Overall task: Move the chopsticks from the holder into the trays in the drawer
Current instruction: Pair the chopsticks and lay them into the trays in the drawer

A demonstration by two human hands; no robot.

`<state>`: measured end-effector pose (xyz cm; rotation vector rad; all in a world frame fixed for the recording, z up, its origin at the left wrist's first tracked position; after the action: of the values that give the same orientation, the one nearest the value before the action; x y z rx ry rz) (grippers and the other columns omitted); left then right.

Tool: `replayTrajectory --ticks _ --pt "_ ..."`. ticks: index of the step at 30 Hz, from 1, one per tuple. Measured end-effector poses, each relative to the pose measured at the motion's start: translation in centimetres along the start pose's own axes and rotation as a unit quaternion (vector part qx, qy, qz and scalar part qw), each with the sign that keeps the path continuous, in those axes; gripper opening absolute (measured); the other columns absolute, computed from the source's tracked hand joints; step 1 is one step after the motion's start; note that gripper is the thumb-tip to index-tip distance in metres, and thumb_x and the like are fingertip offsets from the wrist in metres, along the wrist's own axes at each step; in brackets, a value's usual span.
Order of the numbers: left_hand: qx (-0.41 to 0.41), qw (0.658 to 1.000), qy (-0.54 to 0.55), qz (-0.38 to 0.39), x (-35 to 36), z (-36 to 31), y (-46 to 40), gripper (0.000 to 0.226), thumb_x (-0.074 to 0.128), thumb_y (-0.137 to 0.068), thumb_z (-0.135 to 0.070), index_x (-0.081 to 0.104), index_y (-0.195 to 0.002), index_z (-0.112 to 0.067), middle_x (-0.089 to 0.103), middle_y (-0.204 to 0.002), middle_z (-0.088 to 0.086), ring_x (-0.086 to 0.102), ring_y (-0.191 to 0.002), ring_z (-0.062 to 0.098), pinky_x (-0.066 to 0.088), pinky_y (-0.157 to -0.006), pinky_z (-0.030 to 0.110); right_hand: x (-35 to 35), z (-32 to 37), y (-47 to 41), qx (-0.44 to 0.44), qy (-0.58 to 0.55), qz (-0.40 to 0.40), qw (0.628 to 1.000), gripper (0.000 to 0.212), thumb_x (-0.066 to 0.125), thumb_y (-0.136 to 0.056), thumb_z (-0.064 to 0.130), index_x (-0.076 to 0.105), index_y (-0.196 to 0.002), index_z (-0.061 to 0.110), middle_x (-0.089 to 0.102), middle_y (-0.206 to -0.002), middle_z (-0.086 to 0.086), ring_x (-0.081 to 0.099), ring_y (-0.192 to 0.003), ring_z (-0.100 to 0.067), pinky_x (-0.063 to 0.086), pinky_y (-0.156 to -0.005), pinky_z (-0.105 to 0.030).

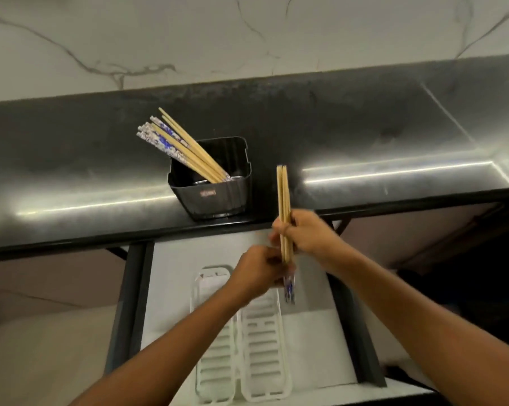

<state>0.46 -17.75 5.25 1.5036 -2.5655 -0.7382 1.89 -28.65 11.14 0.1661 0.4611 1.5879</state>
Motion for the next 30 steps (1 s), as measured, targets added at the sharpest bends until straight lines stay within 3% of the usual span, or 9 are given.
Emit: replayTrajectory --ticks 3,8,14,18,22,24,27,30 --pt "-0.118 0.990 0.070 0.040 0.7 6.3 4.2 0.016 0.063 -0.084 -0.007 0.075 -0.080 -0.015 0.074 -0.073 0.006 0.073 -0.070 0.022 0.060 -0.063 0.029 4.6 -6.1 1.8 0.105 -0.024 0.040 0.993 0.011 0.052 -0.096 0.018 0.061 -0.096 0.011 0.071 -0.082 -0.003 0.070 -0.074 -0.014 0.060 -0.067 -0.027" --pt "-0.264 0.962 0.050 0.045 1.4 14.2 7.1 0.008 0.067 -0.084 -0.009 0.075 -0.082 -0.011 0.075 -0.081 0.011 0.074 -0.072 0.022 0.061 -0.069 0.032 9.7 -14.3 2.6 0.208 -0.024 0.046 0.977 0.011 0.049 -0.097 0.019 0.057 -0.103 0.014 0.069 -0.087 -0.006 0.070 -0.080 -0.020 0.059 -0.067 -0.030" --pt "-0.290 0.956 0.027 0.024 2.5 17.8 7.2 0.009 0.062 -0.086 -0.005 0.068 -0.080 -0.007 0.066 -0.079 0.014 0.065 -0.068 0.024 0.062 -0.067 0.036 11.6 -18.4 1.9 0.288 0.005 0.008 0.958 0.009 0.050 -0.096 0.013 0.058 -0.098 0.009 0.064 -0.087 -0.013 0.062 -0.074 -0.021 0.057 -0.071 -0.033" --pt "-0.294 0.956 0.003 -0.012 2.9 18.5 6.9 0.016 0.062 -0.083 -0.004 0.069 -0.073 -0.014 0.066 -0.076 0.010 0.064 -0.063 0.021 0.062 -0.061 0.034 12.2 -20.3 1.0 0.323 0.027 -0.008 0.946 0.014 0.050 -0.096 0.012 0.056 -0.106 0.005 0.064 -0.106 -0.020 0.062 -0.080 -0.025 0.058 -0.082 -0.041" --pt "-0.300 0.951 -0.055 -0.046 3.1 18.4 6.7 0.023 0.063 -0.084 -0.005 0.063 -0.067 -0.021 0.067 -0.081 0.008 0.064 -0.067 0.022 0.062 -0.061 0.036 12.8 -21.6 0.4 0.339 0.065 -0.008 0.939 0.021 0.053 -0.094 0.010 0.060 -0.110 -0.001 0.061 -0.097 -0.018 0.061 -0.085 -0.027 0.055 -0.089 -0.043" --pt "-0.298 0.951 -0.072 -0.046 3.1 18.2 6.7 0.014 0.059 -0.085 -0.006 0.064 -0.076 -0.016 0.066 -0.086 0.009 0.065 -0.072 0.024 0.062 -0.066 0.038 12.7 -21.8 0.5 0.347 0.078 -0.004 0.934 0.018 0.056 -0.093 0.011 0.061 -0.105 -0.002 0.061 -0.094 -0.017 0.062 -0.087 -0.029 0.056 -0.085 -0.039" --pt "-0.289 0.952 -0.088 -0.038 2.9 18.0 6.8 0.012 0.051 -0.086 -0.008 0.060 -0.094 -0.009 0.061 -0.091 0.008 0.066 -0.090 0.029 0.059 -0.074 0.038 12.4 -21.5 1.1 0.370 0.061 0.000 0.927 0.007 0.054 -0.090 0.005 0.060 -0.091 0.001 0.056 -0.077 -0.015 0.053 -0.063 -0.023 0.049 -0.061 -0.031" --pt "-0.290 0.952 -0.092 -0.025 3.0 17.7 7.1 0.013 0.046 -0.086 -0.006 0.054 -0.095 -0.011 0.056 -0.092 0.005 0.063 -0.097 0.029 0.057 -0.078 0.038 12.1 -21.2 1.8 0.394 0.025 -0.003 0.919 0.013 0.045 -0.091 -0.002 0.056 -0.086 0.004 0.051 -0.072 -0.014 0.041 -0.051 -0.017 0.037 -0.048 -0.027"
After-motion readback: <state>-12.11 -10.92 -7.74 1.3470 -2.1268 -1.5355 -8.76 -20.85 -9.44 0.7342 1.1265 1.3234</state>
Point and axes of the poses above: each hand's wrist, its own y-axis away from the middle knuckle, its own x-axis out of the palm, z = x × y, the point moved 7 cm from there along -y, towards the middle knuckle
